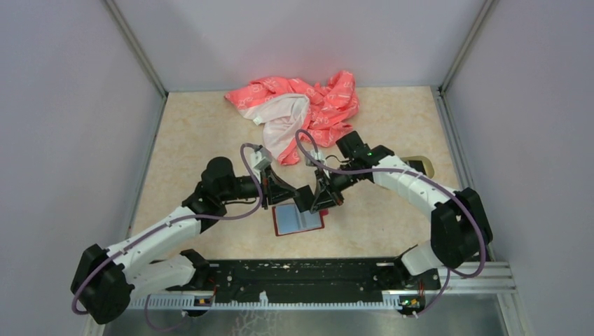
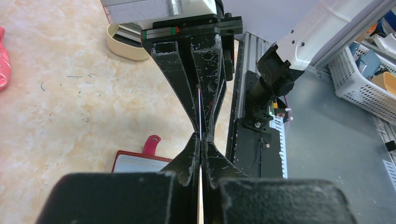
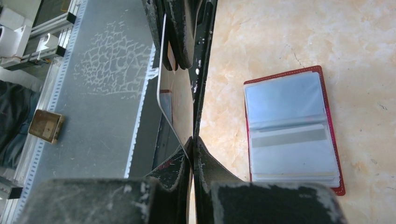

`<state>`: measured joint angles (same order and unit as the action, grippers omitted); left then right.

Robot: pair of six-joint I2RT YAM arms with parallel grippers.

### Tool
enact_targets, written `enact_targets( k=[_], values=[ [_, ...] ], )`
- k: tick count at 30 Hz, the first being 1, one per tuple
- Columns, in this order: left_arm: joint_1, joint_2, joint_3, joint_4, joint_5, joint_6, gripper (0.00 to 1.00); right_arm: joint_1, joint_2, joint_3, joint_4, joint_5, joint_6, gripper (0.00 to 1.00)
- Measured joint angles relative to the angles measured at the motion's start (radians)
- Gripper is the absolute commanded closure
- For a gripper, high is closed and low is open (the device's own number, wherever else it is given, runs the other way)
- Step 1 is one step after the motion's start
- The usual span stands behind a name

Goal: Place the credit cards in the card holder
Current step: Insert the credit card into the card holder.

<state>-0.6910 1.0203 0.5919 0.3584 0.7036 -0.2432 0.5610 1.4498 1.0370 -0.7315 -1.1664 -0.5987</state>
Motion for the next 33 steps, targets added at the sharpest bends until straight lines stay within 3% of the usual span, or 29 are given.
enact_targets(
  k=[3, 5, 8, 13, 16, 19, 23, 33],
  values=[
    [0.005, 0.007, 0.000, 0.000, 0.011, -0.014, 1.00, 0.002, 0.001, 0.003, -0.013, 0.014, -0.009, 0.59],
    [0.011, 0.004, -0.007, 0.003, 0.009, -0.036, 1.00, 0.002, 0.001, 0.014, -0.018, 0.039, -0.016, 0.45],
    [0.035, -0.024, -0.062, 0.028, -0.021, -0.095, 1.00, 0.001, -0.010, 0.026, 0.000, 0.117, -0.016, 0.35],
    [0.076, -0.079, -0.310, 0.185, -0.079, -0.324, 1.00, -0.059, -0.123, -0.064, 0.141, 0.195, -0.003, 0.21],
    [0.089, -0.055, -0.457, 0.307, -0.100, -0.484, 1.00, -0.114, -0.177, -0.142, 0.190, 0.175, -0.053, 0.19],
    [0.101, -0.021, -0.542, 0.394, -0.121, -0.604, 1.00, -0.126, -0.155, -0.160, 0.190, 0.161, -0.102, 0.23],
    [0.125, -0.017, -0.546, 0.447, -0.151, -0.686, 1.00, -0.118, -0.110, -0.168, 0.213, 0.200, -0.143, 0.30],
    [0.210, 0.129, -0.523, 0.459, -0.147, -0.735, 1.00, 0.014, -0.053, -0.245, 0.335, 0.423, -0.180, 0.31]
  ],
)
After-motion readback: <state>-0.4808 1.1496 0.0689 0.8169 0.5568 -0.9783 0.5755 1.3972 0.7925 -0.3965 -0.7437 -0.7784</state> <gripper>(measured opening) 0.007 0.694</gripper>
